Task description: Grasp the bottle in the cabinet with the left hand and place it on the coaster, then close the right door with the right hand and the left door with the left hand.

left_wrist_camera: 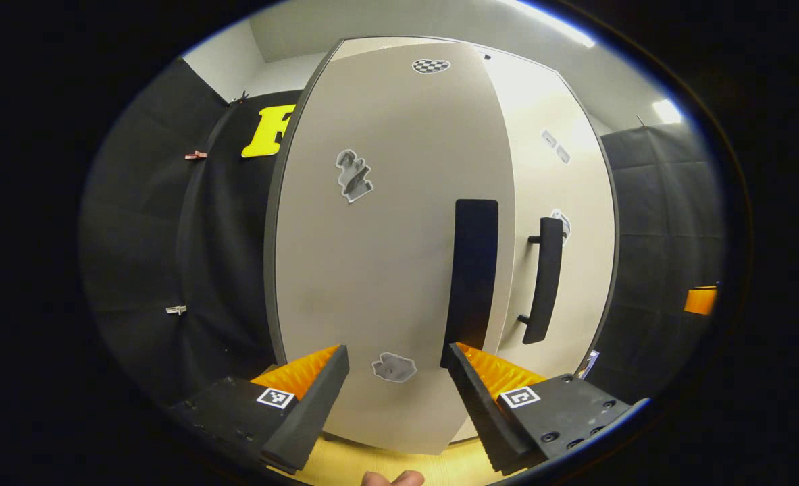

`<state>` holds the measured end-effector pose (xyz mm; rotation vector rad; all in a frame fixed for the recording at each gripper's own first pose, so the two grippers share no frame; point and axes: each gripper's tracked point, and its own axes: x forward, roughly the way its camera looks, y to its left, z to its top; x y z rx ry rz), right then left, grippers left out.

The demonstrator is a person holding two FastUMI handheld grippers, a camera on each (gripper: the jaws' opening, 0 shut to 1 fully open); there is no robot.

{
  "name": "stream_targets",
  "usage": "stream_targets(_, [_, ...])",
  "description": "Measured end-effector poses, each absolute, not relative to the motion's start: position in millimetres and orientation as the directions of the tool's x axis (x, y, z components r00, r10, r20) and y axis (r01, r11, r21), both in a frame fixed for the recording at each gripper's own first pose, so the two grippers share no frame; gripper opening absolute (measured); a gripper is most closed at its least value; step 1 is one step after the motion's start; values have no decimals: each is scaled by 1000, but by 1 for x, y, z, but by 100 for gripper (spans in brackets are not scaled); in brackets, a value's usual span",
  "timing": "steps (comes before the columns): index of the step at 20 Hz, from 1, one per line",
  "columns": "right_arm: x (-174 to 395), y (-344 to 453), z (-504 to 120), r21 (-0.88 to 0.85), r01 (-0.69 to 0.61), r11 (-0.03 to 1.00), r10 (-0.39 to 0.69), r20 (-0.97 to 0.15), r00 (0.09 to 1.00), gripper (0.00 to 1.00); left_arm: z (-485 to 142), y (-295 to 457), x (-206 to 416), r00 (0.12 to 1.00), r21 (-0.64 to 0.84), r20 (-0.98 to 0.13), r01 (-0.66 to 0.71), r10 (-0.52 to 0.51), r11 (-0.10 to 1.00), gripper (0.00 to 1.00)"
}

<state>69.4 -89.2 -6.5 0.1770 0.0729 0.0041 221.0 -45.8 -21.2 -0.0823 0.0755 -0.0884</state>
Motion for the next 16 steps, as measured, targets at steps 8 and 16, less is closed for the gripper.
stream_targets(8, [65,-86,1,161,16,987,-6,-57,998,98,-12,-44,210,993,-40,-66,95,-97,995,95])
stream_targets(16, [41,-67,16,138,0,990,5,-35,999,98,3,-32,156,991,-32,-57,121,-123,992,95])
